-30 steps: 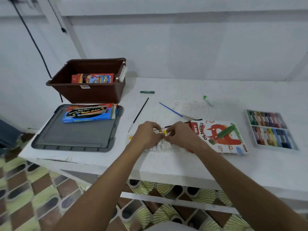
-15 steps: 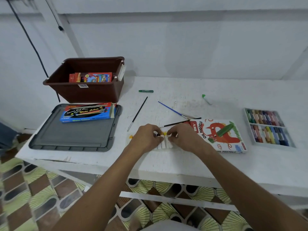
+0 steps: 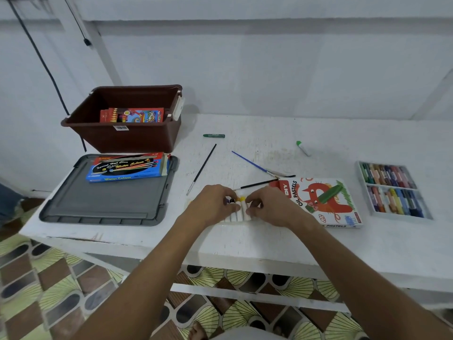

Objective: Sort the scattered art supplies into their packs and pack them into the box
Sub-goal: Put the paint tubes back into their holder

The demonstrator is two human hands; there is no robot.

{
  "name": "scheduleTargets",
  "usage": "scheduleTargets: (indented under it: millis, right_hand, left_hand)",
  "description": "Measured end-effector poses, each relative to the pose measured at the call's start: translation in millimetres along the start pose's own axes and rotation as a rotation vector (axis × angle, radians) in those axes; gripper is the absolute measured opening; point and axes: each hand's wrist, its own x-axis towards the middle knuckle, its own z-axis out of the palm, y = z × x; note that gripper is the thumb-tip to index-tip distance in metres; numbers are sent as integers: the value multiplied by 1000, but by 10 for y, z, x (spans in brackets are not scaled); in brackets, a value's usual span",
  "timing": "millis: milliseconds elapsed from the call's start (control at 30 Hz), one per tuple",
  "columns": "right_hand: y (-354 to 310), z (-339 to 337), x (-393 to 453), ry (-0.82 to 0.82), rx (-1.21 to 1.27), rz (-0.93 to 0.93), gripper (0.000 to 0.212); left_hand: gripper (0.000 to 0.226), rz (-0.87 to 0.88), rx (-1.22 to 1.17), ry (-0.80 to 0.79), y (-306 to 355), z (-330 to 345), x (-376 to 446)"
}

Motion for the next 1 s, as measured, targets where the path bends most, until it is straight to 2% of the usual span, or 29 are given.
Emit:
scheduleTargets:
  millis: [167, 333, 500, 767, 1000]
  right_hand:
    - [26, 56, 23, 41, 21, -18, 43]
    - [83, 84, 66, 60, -116, -42, 45]
    - [139, 124, 57, 60, -141, -74, 45]
    - [186, 147, 43, 148, -197, -104, 45]
    - [242, 64, 28, 107, -79, -110, 45]
  left_hand:
    - [29, 42, 10, 12, 0, -11, 11]
    - [30, 61, 33, -27, 0, -5, 39]
    - [34, 63, 78, -47, 35, 3, 45]
    - [29, -3, -31, -55, 37, -35, 36]
    - [27, -18, -103, -106, 78, -197, 116]
